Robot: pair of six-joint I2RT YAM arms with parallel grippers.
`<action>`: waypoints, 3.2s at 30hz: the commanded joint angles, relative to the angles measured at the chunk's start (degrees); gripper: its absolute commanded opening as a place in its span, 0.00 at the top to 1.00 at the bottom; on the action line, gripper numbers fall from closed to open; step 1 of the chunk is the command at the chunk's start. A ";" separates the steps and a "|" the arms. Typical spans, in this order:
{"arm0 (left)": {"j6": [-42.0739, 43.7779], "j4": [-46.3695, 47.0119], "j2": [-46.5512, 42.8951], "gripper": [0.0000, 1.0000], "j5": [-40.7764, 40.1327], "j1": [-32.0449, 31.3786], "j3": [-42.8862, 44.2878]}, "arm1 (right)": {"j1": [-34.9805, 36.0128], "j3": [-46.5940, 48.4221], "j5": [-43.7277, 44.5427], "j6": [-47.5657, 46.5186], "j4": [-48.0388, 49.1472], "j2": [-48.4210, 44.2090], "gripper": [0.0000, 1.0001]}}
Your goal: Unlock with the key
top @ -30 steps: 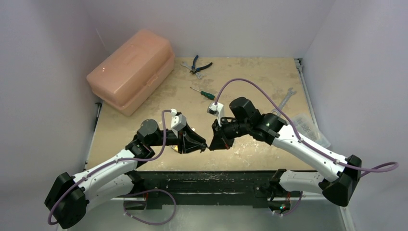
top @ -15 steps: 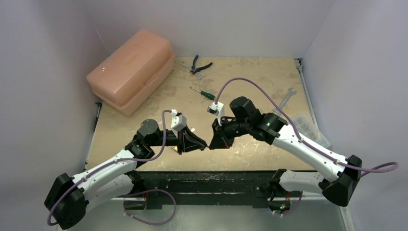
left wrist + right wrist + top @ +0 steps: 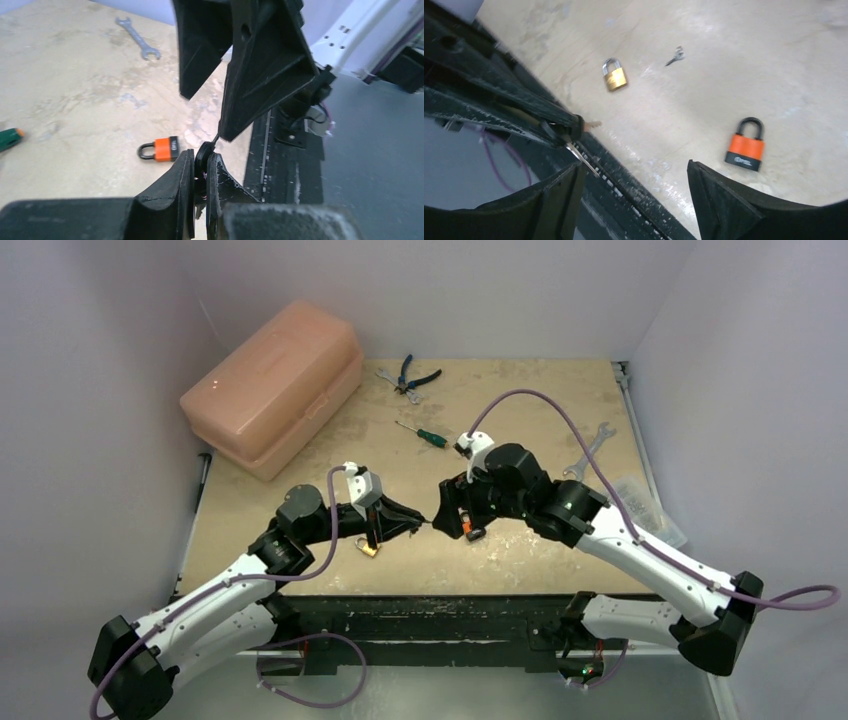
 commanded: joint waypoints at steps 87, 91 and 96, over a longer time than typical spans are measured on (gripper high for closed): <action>6.25 -12.11 -1.82 1.00 -16.26 -0.34 6.66 | -9.31 -5.85 13.54 5.87 6.89 34.82 1.00; 6.15 -11.76 -2.01 1.00 -16.24 -0.34 6.46 | -9.37 -6.43 13.97 10.17 7.83 30.93 1.00; 4.75 -11.22 -2.19 1.00 -16.27 -0.34 6.54 | -9.73 -7.74 16.13 18.31 9.32 23.51 1.00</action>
